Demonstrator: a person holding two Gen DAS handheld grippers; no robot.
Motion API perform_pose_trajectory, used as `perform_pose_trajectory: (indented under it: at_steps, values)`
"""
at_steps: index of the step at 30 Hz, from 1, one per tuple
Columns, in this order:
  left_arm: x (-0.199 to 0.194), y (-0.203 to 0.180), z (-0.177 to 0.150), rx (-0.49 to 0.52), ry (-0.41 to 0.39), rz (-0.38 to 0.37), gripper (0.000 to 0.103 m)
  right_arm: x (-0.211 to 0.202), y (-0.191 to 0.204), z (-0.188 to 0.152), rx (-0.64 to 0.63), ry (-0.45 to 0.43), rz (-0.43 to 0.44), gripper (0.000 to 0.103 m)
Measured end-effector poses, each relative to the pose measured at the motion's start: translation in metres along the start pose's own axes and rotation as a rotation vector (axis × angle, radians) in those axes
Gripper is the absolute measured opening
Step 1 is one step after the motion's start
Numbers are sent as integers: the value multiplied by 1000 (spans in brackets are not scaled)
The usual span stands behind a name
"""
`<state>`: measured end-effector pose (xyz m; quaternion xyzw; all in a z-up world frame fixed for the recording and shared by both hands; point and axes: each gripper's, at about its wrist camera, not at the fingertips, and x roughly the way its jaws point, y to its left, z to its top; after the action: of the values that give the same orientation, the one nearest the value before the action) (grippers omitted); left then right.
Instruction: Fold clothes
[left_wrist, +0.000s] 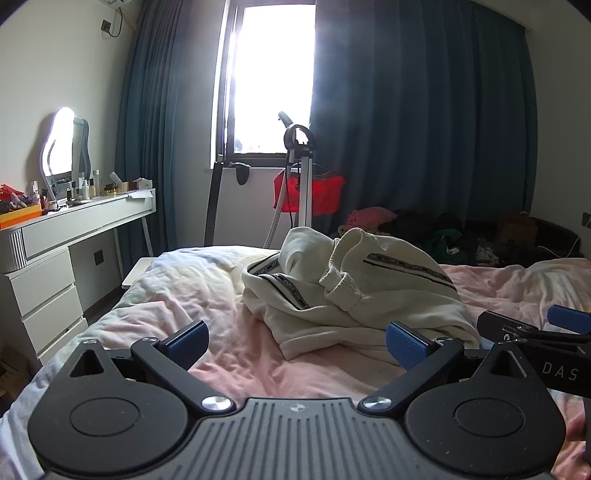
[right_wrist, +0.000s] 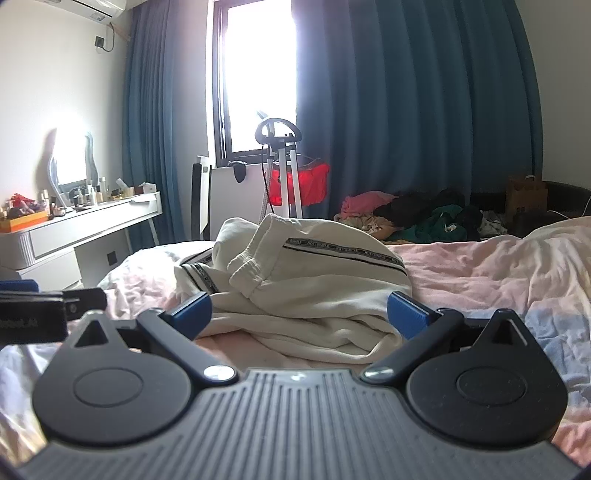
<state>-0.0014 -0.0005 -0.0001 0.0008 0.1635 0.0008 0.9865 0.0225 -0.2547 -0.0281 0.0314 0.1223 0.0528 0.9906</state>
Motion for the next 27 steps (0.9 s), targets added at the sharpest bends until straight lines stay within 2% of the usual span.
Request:
perform_pose_trajectory:
  at_steps: [4,14,27]
  values:
    - [-5,-2,-2,0,-12,5,103,-1,-1,0,6,-2,-3,103]
    - [0,-2,0,-27,24,2,103,-2,-5,0,19,-8,-10,103]
    - [2,1,-3,-49,14,0,103,-2,-3,-1,22,0,-2,103]
